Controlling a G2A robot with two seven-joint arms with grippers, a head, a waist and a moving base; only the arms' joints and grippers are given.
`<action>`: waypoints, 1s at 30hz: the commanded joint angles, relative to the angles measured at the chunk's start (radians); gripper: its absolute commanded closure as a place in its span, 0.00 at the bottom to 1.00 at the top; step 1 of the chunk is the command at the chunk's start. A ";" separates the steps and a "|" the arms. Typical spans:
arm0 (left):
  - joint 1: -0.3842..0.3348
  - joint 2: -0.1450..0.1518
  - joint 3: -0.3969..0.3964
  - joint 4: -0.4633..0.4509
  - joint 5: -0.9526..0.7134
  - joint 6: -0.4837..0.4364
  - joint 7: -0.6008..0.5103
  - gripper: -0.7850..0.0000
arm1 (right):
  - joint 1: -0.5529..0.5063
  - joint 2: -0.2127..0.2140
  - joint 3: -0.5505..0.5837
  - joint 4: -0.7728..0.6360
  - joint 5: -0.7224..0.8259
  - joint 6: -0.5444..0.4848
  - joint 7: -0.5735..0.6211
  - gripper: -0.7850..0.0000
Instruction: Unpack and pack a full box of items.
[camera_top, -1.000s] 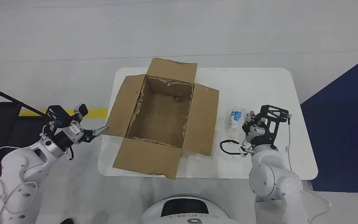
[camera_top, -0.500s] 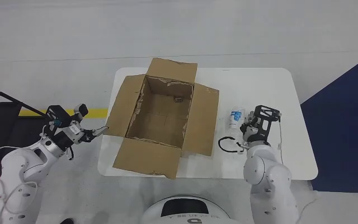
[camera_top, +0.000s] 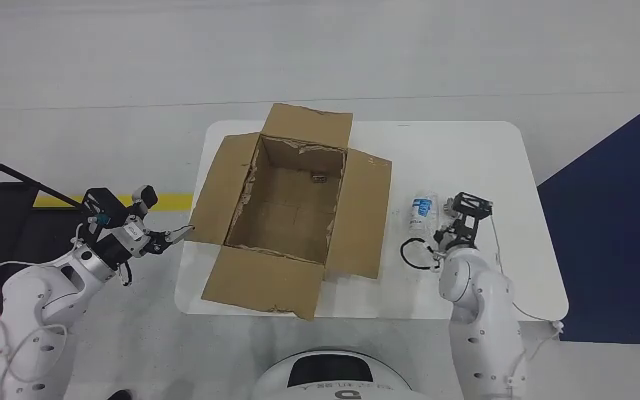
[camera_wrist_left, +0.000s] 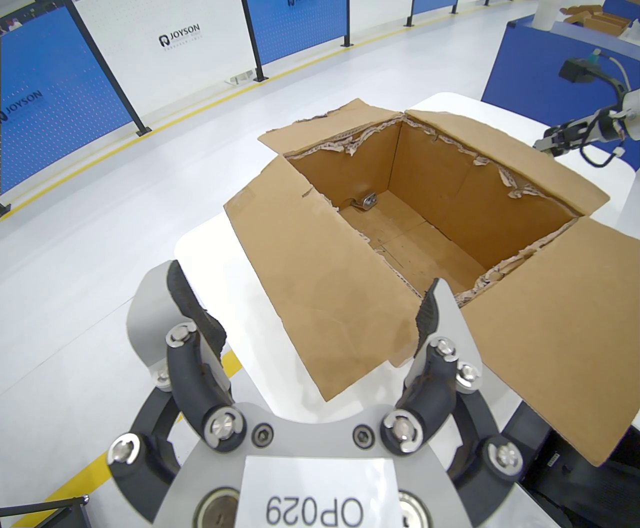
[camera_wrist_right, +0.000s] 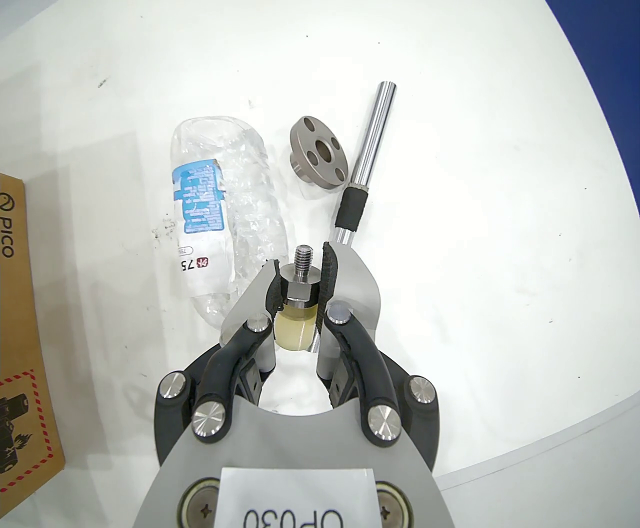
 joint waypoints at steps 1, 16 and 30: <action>0.000 0.000 0.000 0.000 0.000 0.000 0.000 0.00 | 0.005 0.001 0.006 0.011 0.011 -0.002 -0.004 1.00; 0.000 0.000 0.000 0.000 0.000 0.000 0.000 0.00 | 0.069 0.006 0.013 0.097 0.024 0.033 0.028 0.76; 0.000 0.000 0.000 0.000 0.000 0.000 0.000 0.00 | -0.020 0.006 0.016 -0.040 0.081 0.046 -0.026 0.66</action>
